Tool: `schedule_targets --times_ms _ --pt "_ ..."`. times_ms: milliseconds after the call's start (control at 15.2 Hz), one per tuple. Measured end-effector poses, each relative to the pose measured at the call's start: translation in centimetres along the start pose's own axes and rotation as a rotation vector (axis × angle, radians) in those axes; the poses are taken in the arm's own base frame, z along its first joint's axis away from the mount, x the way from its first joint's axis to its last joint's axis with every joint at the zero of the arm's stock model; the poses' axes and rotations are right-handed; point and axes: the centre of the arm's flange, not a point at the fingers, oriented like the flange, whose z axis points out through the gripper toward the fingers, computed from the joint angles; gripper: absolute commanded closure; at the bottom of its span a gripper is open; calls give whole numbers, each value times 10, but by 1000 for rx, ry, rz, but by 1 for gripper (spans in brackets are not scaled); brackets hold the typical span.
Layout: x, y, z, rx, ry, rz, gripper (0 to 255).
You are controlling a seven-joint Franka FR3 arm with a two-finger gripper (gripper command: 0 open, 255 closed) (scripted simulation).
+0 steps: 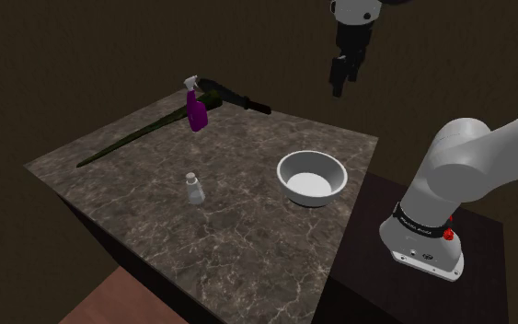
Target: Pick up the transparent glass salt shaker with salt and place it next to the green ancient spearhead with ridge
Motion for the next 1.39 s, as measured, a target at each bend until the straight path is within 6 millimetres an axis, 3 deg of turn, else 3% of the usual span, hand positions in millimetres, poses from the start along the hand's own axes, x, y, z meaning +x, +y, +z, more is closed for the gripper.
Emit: schedule_targets --times_ms 132,330,1056,1386 --pt "2 -5 1 1 2 3 0" --pt "11 -31 17 5 15 21 0" --pt "67 -144 76 25 70 100 0" --pt "102 -192 96 34 96 136 0"
